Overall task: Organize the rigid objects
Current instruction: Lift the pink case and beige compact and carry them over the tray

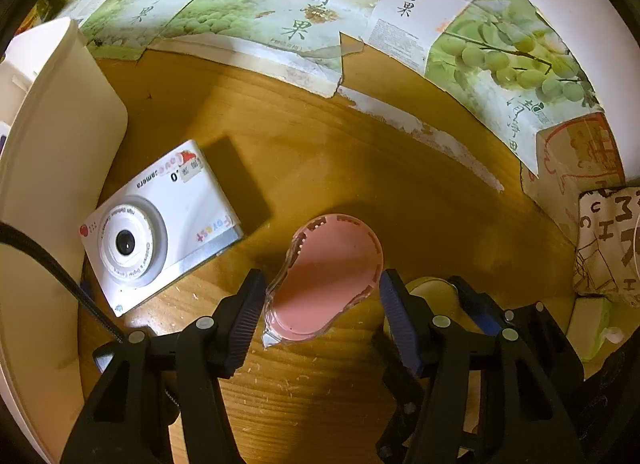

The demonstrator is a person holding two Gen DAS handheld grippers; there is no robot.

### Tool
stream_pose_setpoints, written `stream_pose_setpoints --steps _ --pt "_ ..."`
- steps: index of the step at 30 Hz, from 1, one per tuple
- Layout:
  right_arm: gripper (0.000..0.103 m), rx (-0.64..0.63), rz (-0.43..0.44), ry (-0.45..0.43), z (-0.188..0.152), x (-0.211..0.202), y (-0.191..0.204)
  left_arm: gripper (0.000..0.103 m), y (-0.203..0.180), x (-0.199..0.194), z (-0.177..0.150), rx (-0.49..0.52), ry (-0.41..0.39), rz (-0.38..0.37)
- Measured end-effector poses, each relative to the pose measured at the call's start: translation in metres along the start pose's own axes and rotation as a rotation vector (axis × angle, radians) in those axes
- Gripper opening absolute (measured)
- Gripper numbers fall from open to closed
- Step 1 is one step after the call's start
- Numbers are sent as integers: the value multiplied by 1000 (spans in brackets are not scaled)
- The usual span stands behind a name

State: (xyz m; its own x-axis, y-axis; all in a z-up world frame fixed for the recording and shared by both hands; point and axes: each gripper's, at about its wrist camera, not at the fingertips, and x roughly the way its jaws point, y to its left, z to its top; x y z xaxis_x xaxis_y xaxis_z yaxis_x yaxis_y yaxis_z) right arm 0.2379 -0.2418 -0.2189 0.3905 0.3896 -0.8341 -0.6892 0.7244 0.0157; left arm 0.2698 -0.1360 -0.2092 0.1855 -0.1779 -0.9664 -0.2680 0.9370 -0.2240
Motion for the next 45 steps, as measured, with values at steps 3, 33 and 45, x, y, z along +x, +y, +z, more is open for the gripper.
stream_pose_setpoints --steps 3,33,45 --pt "56 -7 4 4 -1 0 4 62 4 -2 -5 -4 9 -10" --pt "56 6 -102 68 -57 -69 53 62 19 -95 -81 152 -16 -8" --pt "56 14 -80 -38 -29 -103 73 62 38 -151 -97 181 -124 -20"
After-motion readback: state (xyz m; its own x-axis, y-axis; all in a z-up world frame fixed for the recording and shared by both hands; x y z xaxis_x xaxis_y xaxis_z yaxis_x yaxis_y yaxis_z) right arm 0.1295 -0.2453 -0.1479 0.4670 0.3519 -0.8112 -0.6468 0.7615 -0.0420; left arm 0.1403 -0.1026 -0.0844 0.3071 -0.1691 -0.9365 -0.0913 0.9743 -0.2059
